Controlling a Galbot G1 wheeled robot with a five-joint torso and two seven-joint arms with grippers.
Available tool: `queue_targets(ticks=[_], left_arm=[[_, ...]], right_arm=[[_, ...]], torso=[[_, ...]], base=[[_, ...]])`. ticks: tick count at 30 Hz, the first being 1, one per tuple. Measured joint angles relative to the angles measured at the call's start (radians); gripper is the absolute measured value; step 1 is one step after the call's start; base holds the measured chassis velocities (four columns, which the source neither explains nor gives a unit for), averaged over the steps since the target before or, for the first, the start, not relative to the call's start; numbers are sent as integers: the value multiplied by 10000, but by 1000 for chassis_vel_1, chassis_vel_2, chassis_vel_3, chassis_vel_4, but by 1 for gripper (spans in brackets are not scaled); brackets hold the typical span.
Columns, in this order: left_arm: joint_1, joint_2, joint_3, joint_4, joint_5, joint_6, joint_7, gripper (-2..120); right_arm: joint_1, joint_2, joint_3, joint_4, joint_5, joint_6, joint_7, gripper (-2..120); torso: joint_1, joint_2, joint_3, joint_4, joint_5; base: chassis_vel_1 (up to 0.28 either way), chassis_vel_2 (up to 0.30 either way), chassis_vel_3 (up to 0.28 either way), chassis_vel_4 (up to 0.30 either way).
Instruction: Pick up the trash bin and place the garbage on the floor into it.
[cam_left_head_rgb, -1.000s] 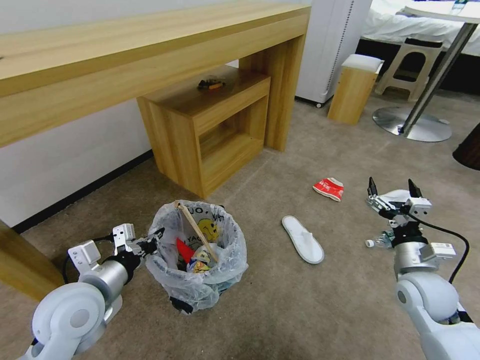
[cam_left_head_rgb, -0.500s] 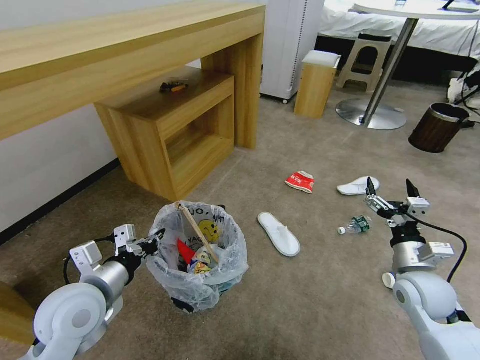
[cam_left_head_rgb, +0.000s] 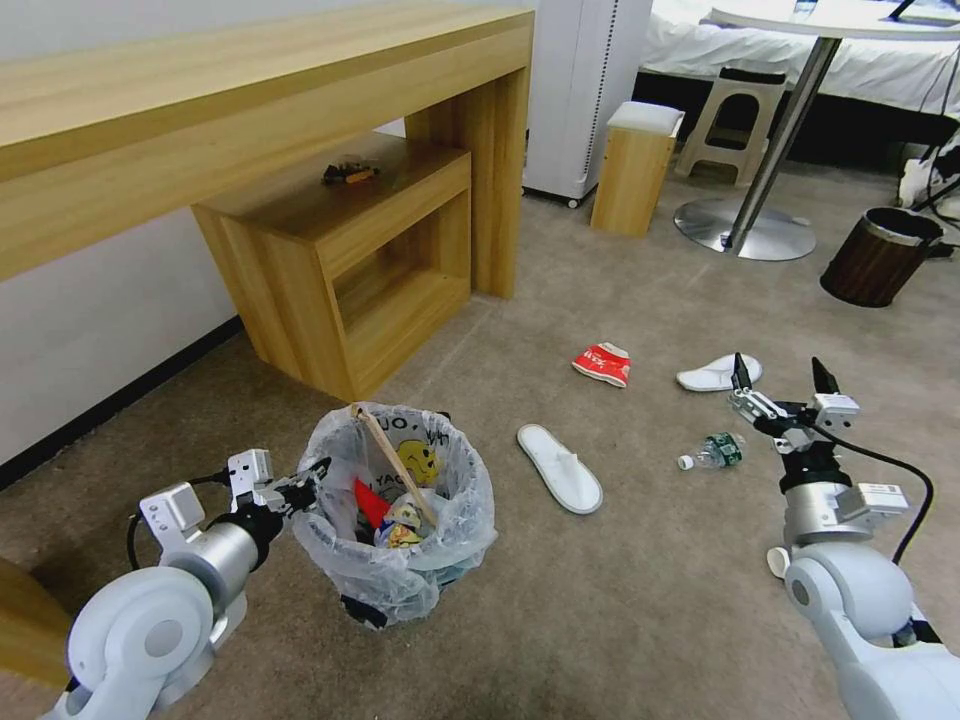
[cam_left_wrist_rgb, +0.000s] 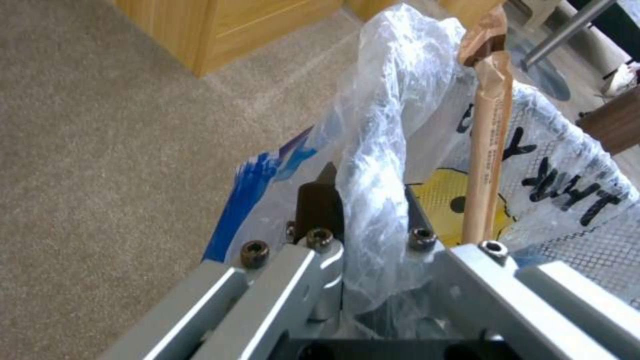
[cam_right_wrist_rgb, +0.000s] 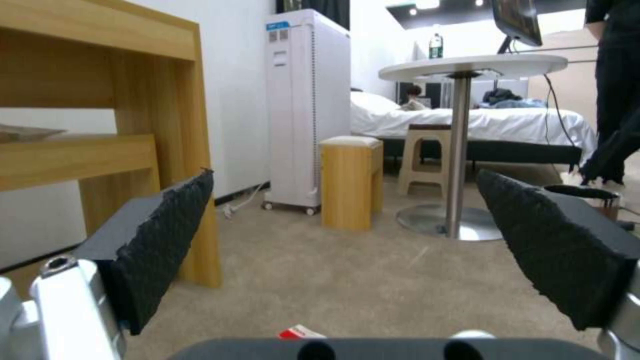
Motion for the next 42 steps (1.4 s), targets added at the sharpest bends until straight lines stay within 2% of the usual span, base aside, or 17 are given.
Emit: queue_targets(ticks=[29, 37, 42], left_arm=[[-11, 47, 6, 67, 38, -36, 33, 3], [-64, 46, 19, 118, 3, -75, 45, 3], [-81, 44, 22, 128, -54, -107, 12, 3]], right_arm=[[89, 92, -100, 27, -3, -17, -1, 100], [99, 103, -101, -2, -8, -18, -3, 100], [114, 105, -103, -2, -1, -17, -22, 100]], torso=[[0, 0, 0, 1, -1], [0, 0, 0, -6, 0], [0, 1, 0, 5, 0]], base=[[0, 0, 0, 0], [-45, -37, -38, -39], [0, 0, 0, 0]])
